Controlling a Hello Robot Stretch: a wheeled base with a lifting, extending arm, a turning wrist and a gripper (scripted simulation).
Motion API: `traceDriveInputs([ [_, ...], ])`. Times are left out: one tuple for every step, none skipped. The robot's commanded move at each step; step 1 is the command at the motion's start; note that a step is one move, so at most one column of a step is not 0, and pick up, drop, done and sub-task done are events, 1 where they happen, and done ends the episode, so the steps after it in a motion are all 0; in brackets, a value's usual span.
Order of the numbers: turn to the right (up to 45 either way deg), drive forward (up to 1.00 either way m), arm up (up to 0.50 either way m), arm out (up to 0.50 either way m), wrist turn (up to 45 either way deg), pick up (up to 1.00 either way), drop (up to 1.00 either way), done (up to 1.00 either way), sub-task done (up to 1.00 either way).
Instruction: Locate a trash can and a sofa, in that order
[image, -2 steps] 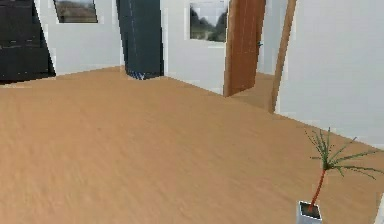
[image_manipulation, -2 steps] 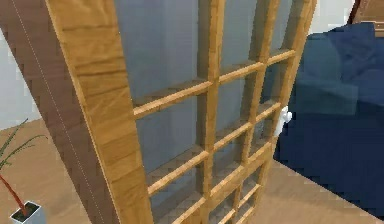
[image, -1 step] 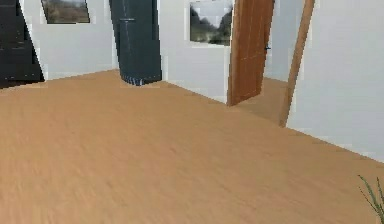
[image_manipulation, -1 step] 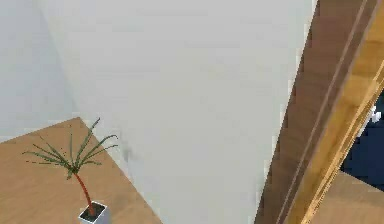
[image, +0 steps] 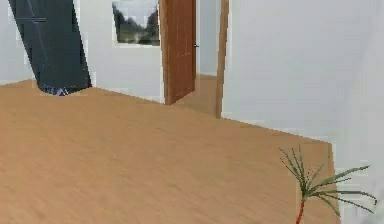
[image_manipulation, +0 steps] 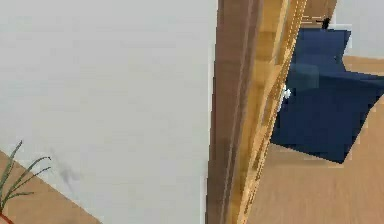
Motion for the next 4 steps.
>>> traceDriveInputs([
  [0.0,1.0,0.0,0.0,0.0,0.0,0.0,0.0,0.0],
  [0.0,1.0,0.0,0.0,0.0,0.0,0.0,0.0,0.0],
  [3.0,0.0,0.0,0.0,0.0,0.0,0.0,0.0,0.0],
  [-30.0,0.0,0.0,0.0,0.0,0.0,0.0,0.0,0.0],
])
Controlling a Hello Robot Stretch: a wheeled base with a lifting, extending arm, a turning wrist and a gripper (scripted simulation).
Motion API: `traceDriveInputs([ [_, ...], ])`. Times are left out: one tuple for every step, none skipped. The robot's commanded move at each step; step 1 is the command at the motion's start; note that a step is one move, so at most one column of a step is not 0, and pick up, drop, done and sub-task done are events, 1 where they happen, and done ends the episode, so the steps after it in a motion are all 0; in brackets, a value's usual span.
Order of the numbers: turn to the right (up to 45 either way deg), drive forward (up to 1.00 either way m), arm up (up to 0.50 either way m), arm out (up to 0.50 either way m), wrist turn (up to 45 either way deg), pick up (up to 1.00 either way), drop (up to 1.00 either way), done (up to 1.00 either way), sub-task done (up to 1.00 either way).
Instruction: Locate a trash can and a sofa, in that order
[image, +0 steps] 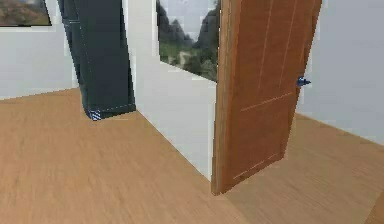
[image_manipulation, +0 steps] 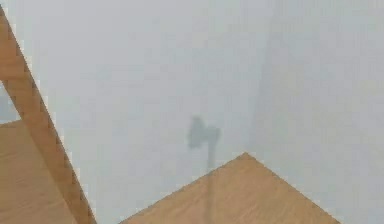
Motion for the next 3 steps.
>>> traceDriveInputs([
  [0.0,0.5,0.0,0.0,0.0,0.0,0.0,0.0,0.0],
  [45.0,0.0,0.0,0.0,0.0,0.0,0.0,0.0,0.0],
  [18.0,0.0,0.0,0.0,0.0,0.0,0.0,0.0,0.0],
])
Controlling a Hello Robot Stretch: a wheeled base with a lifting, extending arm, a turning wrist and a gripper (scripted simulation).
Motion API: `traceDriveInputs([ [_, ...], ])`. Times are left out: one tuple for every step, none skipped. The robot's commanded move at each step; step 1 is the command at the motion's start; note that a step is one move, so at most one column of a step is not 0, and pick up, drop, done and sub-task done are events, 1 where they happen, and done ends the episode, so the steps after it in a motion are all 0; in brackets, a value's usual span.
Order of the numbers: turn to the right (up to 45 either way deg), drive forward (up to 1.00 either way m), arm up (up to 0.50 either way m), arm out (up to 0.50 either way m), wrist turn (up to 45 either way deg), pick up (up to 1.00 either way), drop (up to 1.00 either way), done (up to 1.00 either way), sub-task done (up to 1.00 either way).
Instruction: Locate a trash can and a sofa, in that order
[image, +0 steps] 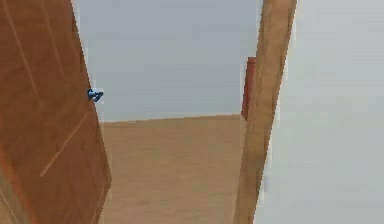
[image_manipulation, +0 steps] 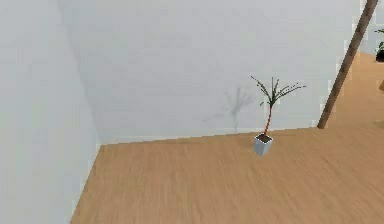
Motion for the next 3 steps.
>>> traceDriveInputs([
  [0.0,0.2,0.0,0.0,0.0,0.0,0.0,0.0,0.0],
  [-12.0,0.0,0.0,0.0,0.0,0.0,0.0,0.0,0.0],
  [0.0,1.0,0.0,0.0,0.0,0.0,0.0,0.0,0.0],
])
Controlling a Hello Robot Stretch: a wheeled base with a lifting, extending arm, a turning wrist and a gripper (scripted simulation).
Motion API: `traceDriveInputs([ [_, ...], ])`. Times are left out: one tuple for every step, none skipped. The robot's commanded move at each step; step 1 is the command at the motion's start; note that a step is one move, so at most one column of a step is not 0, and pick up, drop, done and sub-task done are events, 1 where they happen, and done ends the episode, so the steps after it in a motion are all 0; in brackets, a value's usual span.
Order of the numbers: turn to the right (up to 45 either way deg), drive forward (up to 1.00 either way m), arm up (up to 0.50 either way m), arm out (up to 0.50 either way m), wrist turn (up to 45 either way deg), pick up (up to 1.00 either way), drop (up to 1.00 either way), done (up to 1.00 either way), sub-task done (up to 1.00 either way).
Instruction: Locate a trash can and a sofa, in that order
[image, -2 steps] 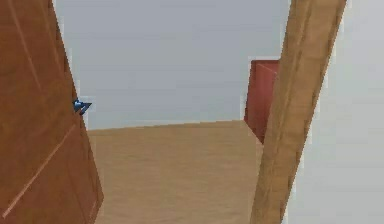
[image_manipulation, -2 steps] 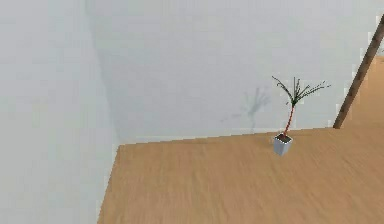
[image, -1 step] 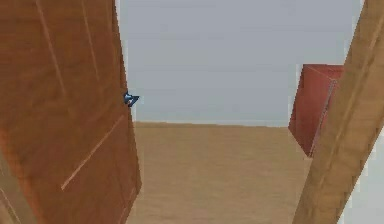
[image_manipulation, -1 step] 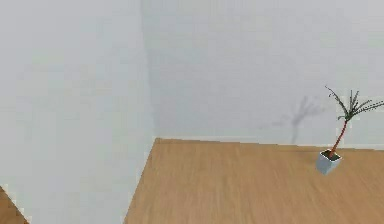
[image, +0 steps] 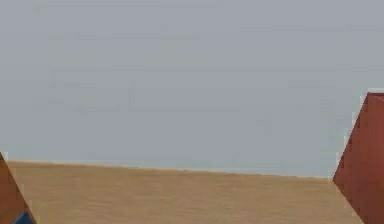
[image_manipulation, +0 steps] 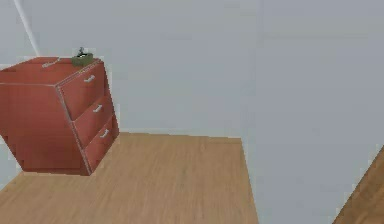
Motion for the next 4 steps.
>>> traceDriveInputs([
  [-3.0,0.0,0.0,0.0,0.0,0.0,0.0,0.0,0.0],
  [0.0,0.55,0.0,0.0,0.0,0.0,0.0,0.0,0.0],
  [0.0,0.4,0.0,0.0,0.0,0.0,0.0,0.0,0.0],
  [-45.0,0.0,0.0,0.0,0.0,0.0,0.0,0.0,0.0],
])
